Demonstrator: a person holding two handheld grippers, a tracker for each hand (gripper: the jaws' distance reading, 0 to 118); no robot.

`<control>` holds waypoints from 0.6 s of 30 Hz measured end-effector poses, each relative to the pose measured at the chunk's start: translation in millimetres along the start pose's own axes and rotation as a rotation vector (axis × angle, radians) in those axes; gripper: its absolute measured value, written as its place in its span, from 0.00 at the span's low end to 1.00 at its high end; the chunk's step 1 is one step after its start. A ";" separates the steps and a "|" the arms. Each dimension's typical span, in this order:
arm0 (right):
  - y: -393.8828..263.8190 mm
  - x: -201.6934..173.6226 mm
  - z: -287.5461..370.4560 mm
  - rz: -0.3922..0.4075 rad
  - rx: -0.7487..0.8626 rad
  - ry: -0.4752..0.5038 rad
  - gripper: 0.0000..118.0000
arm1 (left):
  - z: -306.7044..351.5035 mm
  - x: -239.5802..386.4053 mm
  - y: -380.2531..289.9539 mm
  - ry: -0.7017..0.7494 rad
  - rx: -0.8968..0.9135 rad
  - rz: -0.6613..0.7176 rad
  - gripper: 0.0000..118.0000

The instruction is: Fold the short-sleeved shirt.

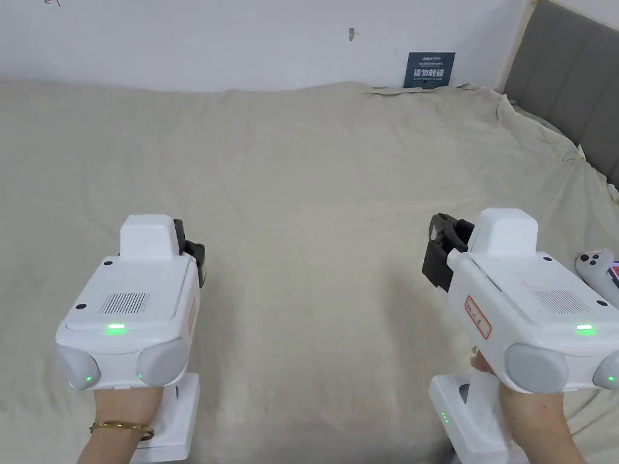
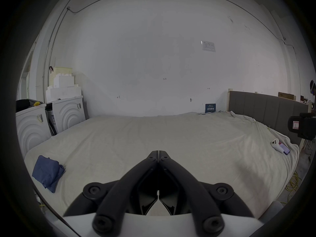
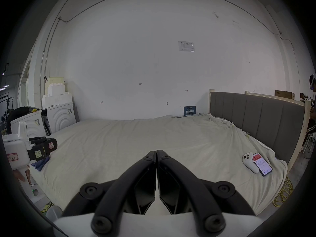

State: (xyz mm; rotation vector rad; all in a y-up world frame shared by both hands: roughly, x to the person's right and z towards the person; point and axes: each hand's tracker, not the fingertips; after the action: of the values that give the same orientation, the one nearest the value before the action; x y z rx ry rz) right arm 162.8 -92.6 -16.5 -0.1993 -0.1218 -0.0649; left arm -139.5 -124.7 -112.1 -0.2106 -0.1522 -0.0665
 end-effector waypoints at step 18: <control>3.4 -0.8 3.6 0.000 0.009 -0.001 0.00 | 0.8 3.9 0.0 -0.005 0.005 -0.008 0.00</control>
State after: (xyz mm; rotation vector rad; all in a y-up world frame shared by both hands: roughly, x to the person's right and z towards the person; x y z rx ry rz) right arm 161.8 -88.5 -13.8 -0.1907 -0.1233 -0.0643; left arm -135.7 -124.7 -110.7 -0.2056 -0.1581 -0.0735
